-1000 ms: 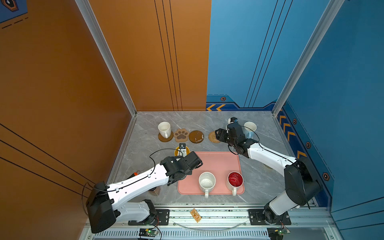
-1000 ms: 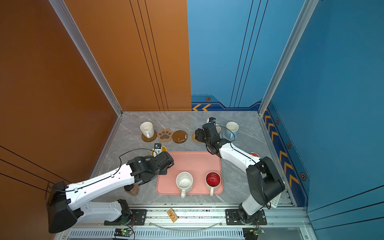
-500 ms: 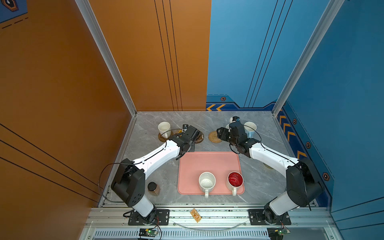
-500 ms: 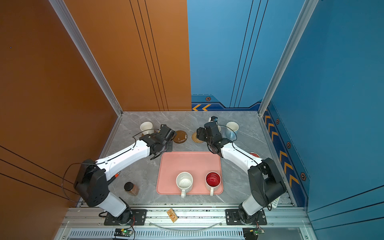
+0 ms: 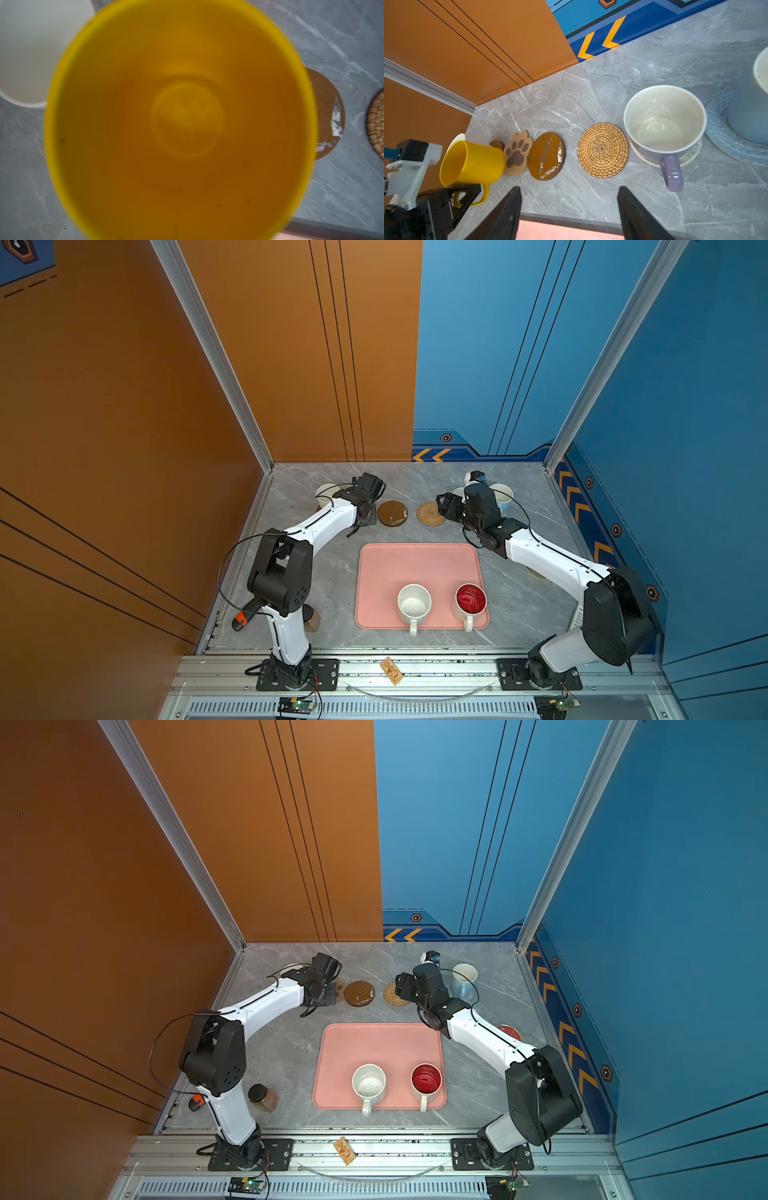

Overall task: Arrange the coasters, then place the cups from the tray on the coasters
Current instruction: 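Carry the yellow mug with the left gripper over the paw-shaped cork coaster, then lower the yellow mug onto the paw-shaped cork coaster with the left gripper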

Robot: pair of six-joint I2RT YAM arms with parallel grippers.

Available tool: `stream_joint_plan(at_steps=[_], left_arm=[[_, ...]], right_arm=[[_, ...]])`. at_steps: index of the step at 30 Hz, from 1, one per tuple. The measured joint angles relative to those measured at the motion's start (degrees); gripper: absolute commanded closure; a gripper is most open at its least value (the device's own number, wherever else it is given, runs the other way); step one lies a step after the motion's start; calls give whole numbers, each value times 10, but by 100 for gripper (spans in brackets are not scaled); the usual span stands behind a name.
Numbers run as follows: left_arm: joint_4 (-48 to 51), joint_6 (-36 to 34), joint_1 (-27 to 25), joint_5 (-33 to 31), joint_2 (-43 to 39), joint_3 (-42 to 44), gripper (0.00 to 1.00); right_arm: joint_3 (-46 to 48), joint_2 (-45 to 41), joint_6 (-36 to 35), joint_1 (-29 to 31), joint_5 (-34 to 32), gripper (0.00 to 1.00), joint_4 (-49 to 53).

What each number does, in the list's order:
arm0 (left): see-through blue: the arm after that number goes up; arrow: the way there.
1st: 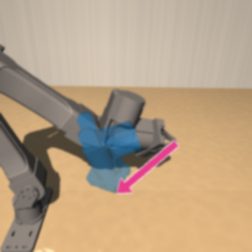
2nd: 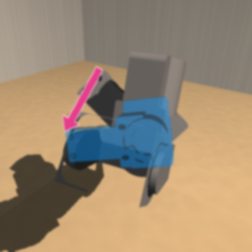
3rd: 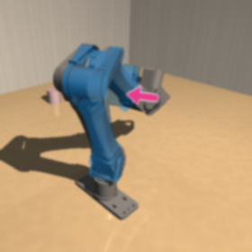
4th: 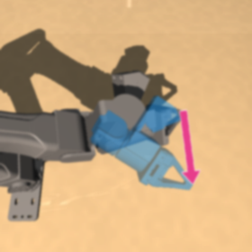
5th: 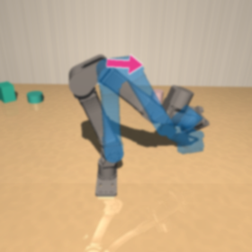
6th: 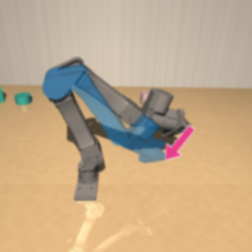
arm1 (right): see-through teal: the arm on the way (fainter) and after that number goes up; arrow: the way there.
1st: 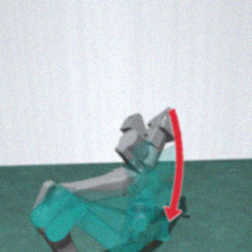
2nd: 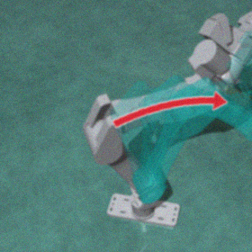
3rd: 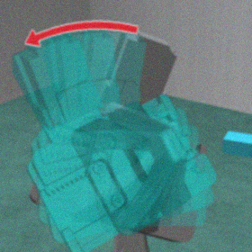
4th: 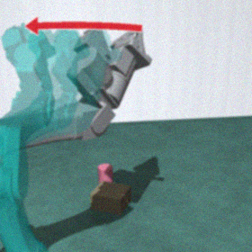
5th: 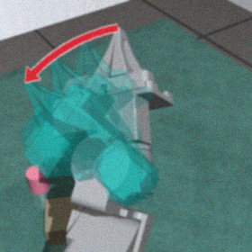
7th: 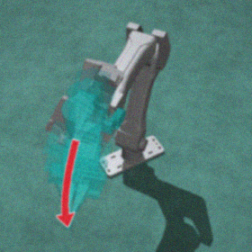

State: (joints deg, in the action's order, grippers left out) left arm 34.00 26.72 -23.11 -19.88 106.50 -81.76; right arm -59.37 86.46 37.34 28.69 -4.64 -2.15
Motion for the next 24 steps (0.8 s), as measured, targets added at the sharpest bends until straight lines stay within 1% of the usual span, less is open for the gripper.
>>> stream_joint_plan(at_steps=[15, 24], left_arm=[[-14, -20, 5, 33, 66, -72, 100], [-14, -25, 5, 37, 91, -83, 100]], right_arm=[[3, 0, 0, 5, 0, 28, 0], [4, 0, 0, 4, 0, 28, 0]])
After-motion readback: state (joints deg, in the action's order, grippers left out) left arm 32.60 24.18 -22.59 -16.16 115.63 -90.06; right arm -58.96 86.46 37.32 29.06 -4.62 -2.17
